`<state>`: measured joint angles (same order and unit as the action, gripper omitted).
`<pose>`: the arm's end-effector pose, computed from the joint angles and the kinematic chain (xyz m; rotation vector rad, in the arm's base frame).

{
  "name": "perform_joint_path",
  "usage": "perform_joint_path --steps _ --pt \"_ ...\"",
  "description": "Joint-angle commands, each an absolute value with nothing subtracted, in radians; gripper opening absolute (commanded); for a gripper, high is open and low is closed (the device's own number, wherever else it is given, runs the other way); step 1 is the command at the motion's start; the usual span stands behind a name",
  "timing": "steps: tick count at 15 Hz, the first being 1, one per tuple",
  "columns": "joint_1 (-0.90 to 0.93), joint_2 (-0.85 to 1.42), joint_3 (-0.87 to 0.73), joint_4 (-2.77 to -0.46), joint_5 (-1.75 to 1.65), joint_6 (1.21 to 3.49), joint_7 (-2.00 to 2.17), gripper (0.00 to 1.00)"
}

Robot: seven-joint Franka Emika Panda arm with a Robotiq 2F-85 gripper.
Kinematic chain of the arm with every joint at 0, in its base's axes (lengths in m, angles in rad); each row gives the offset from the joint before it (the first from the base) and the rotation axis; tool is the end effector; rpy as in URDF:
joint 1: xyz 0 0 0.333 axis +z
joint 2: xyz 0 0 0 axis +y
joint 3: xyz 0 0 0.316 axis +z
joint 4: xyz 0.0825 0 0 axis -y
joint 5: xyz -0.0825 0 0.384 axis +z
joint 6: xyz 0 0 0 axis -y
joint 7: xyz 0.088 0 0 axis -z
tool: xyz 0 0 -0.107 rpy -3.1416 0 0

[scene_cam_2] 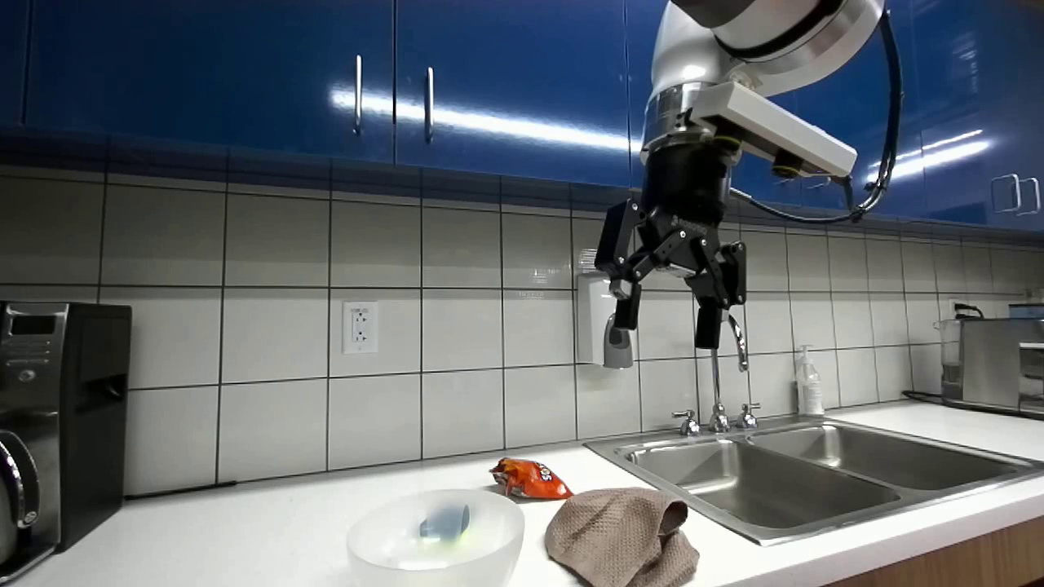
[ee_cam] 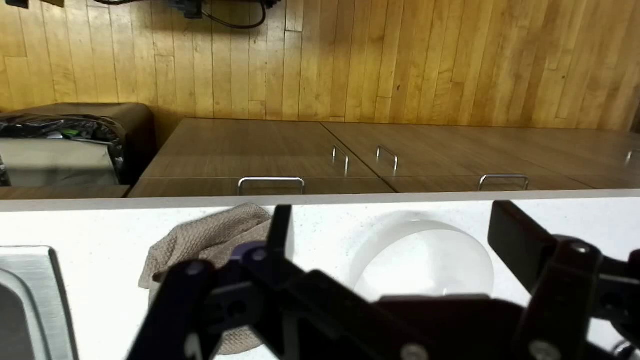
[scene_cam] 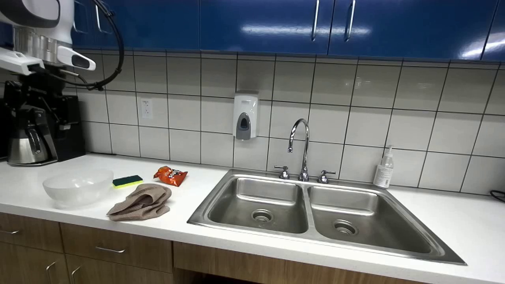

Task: Put the brown towel in the bowl

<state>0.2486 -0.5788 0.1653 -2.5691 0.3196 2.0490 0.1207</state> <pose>0.3379 0.1686 0.4581 -2.9298 -0.1897 -0.0097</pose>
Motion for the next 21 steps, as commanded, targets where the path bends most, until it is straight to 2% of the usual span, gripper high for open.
perform_joint_path --steps 1,10,21 --pt "0.241 -0.579 0.171 -2.567 0.323 2.045 0.118 1.00" --pt "0.230 -0.536 0.165 -2.551 0.318 2.068 0.110 1.00" --pt "0.112 -0.234 0.175 -2.433 0.109 2.289 0.223 1.00"
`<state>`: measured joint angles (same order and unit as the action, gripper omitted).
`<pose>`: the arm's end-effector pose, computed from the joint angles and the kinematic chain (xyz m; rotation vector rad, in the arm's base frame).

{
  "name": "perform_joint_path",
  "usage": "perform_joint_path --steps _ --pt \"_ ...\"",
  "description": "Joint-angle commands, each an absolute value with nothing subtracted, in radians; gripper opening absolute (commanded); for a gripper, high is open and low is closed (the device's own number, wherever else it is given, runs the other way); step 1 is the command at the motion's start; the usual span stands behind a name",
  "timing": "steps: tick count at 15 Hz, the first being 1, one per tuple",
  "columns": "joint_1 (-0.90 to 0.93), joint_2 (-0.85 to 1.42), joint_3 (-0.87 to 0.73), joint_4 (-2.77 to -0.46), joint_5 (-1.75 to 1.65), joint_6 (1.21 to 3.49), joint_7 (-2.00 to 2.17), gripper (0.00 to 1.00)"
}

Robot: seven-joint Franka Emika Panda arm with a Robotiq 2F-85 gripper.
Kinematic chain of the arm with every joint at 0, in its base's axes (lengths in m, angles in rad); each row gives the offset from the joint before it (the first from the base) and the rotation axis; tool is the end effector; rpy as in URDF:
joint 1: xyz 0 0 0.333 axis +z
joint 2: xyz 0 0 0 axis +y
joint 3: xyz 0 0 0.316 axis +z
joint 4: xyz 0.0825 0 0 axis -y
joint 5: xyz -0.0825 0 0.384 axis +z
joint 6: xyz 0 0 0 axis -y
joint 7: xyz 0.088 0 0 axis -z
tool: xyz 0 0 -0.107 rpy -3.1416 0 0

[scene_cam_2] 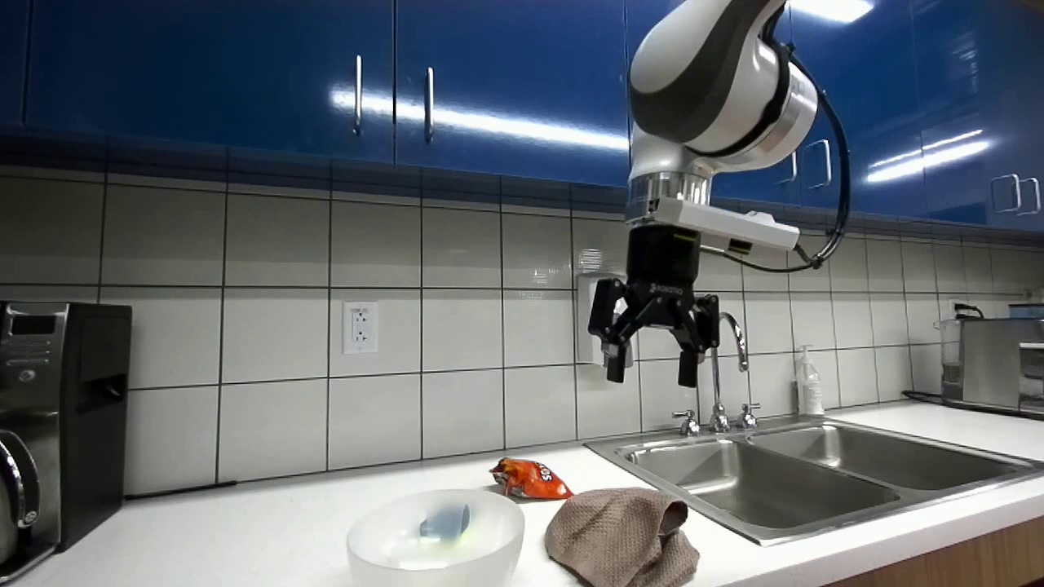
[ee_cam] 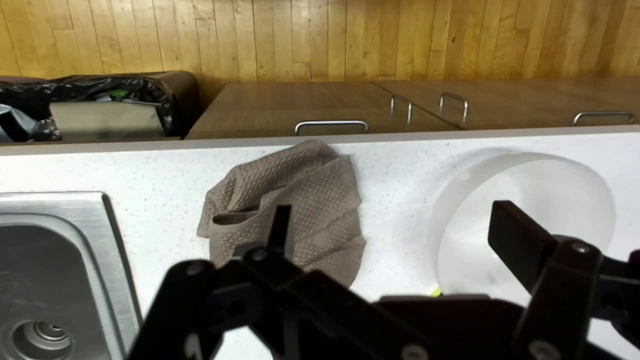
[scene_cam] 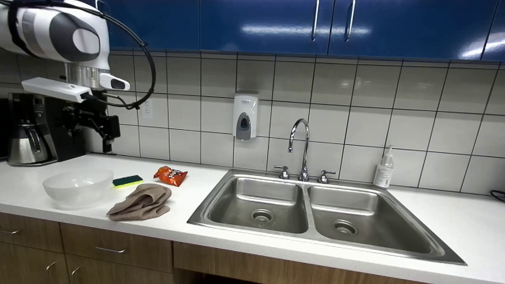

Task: Put the brown towel in the bowl

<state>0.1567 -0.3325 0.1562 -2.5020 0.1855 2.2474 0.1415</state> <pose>0.4124 0.1391 0.4089 -3.0268 -0.0818 -0.0804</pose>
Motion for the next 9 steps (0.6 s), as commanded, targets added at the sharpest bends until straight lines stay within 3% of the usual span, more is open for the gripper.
perform_joint_path --steps 1,9 --pt "0.101 -0.206 0.173 -2.418 0.083 2.302 0.255 1.00" --pt "0.063 -0.032 0.148 -2.291 -0.080 2.300 0.528 1.00"
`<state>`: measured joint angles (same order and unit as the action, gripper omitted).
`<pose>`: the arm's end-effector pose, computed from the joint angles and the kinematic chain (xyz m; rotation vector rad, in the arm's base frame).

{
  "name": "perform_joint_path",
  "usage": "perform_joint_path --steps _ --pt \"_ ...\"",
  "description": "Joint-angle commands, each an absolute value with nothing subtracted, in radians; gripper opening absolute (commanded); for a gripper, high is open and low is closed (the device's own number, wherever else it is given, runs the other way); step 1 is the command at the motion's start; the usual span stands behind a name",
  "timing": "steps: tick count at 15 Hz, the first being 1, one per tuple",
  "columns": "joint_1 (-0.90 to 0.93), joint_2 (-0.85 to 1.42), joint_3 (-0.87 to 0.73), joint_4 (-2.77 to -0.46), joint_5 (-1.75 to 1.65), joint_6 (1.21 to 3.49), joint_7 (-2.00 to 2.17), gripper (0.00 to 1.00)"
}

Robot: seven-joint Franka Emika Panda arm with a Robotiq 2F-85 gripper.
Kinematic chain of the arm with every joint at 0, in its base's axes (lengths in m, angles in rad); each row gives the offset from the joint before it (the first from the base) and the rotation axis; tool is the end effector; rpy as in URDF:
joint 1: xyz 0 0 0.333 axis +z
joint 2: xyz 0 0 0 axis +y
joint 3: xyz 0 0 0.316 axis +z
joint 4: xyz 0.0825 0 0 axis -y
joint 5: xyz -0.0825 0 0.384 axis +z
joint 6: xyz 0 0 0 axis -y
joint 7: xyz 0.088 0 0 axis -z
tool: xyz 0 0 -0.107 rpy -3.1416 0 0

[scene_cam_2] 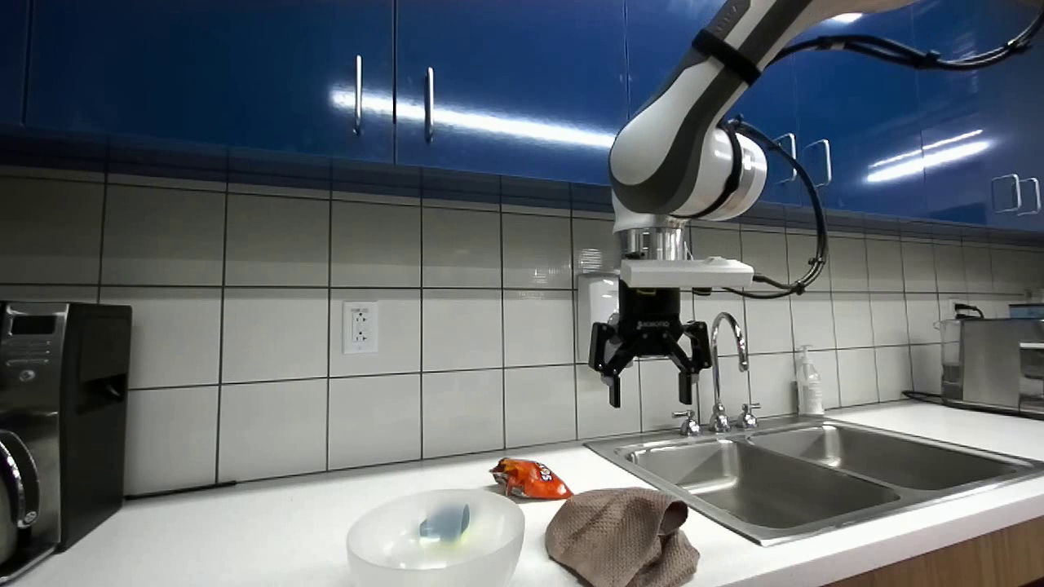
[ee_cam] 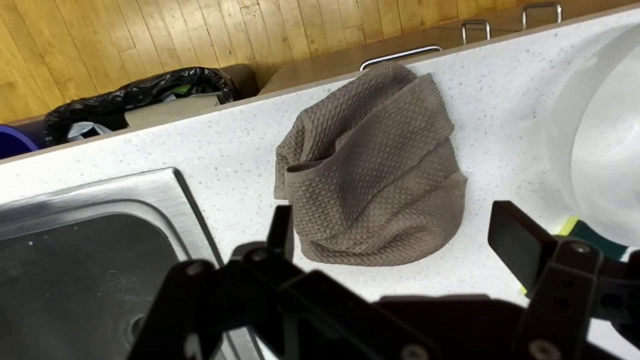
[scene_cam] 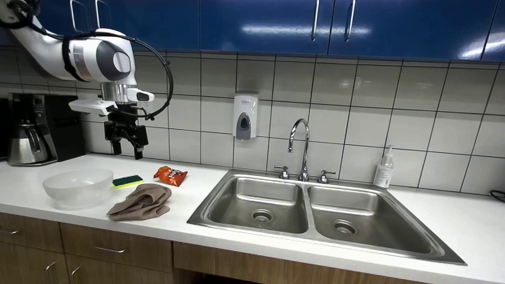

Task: Put the brown towel in the bowl

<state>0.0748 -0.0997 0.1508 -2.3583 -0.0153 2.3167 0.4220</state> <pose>0.4813 0.1104 0.3733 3.1194 -0.2920 0.0977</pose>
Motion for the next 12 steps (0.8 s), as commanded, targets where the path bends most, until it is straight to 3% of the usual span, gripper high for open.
perform_joint_path --steps 1,12 --pt "0.066 -0.007 0.142 -2.277 -0.097 2.297 0.557 1.00" --pt "0.125 0.228 0.060 -2.134 -0.159 2.285 0.763 1.00"
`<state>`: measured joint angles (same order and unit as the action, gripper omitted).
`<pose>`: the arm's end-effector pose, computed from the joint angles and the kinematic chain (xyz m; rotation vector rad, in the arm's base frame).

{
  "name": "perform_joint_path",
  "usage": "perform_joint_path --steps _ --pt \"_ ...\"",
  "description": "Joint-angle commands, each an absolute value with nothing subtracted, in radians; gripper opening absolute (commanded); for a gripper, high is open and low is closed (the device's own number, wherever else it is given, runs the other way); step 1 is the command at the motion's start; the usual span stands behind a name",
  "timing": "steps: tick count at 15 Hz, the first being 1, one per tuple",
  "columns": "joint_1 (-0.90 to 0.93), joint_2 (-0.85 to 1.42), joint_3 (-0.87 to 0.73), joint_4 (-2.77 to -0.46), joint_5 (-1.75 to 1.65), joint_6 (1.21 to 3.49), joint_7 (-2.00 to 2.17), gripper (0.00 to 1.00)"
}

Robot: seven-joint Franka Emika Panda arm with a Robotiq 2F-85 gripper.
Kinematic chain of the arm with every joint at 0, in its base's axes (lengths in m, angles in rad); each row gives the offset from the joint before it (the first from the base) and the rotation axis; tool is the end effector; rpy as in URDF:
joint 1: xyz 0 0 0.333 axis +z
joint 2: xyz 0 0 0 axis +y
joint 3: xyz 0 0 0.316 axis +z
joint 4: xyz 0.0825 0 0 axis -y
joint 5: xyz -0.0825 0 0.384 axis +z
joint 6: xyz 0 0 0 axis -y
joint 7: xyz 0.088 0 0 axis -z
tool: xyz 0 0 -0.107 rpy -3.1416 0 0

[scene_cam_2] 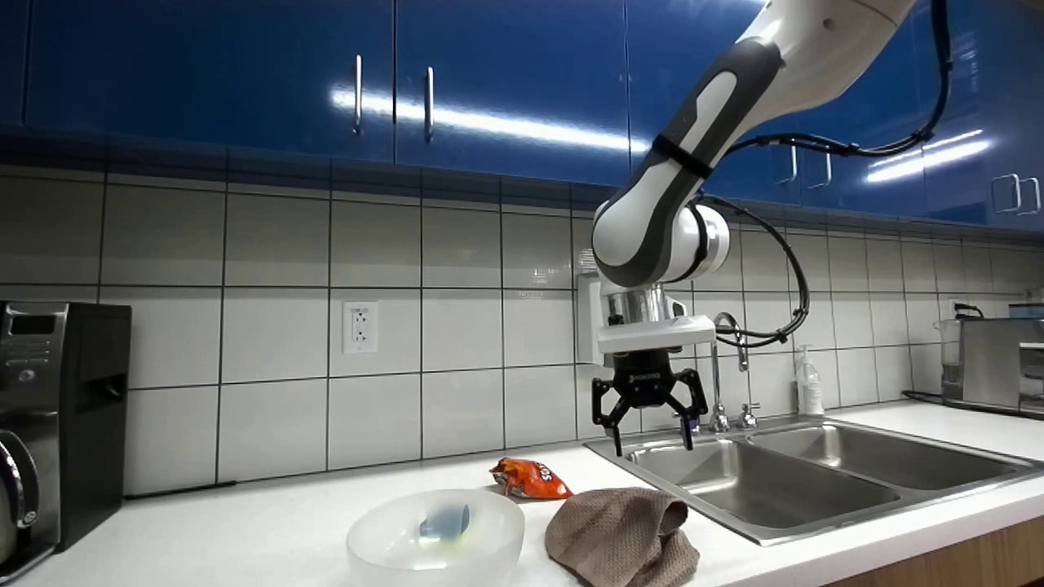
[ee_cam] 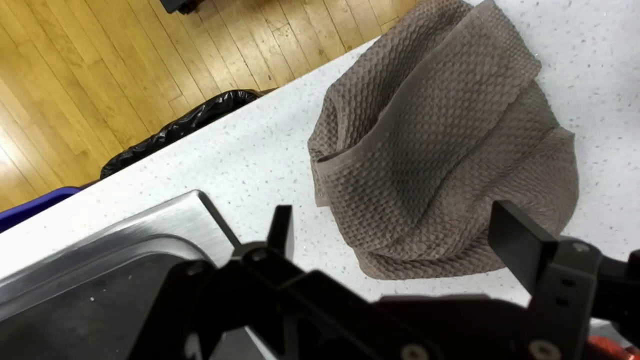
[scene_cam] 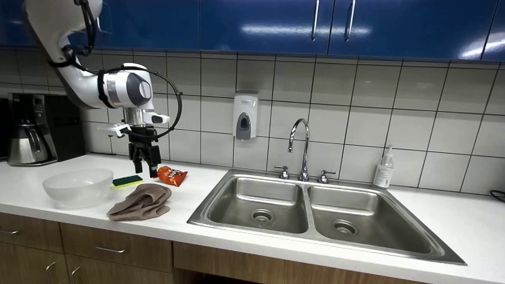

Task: Put the brown towel in the bowl

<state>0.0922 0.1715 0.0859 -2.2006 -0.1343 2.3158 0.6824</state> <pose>0.5355 0.0936 0.3005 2.9804 -0.6217 -0.0243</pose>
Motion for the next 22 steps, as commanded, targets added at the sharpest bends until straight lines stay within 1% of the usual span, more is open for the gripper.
perform_joint_path --steps 1,10,22 --pt "0.133 0.244 0.054 -2.121 -0.155 2.282 0.780 1.00" --pt "0.192 0.356 0.006 -2.024 -0.158 2.293 0.911 1.00" --pt "0.233 0.473 -0.028 -1.923 -0.147 2.282 0.939 1.00"
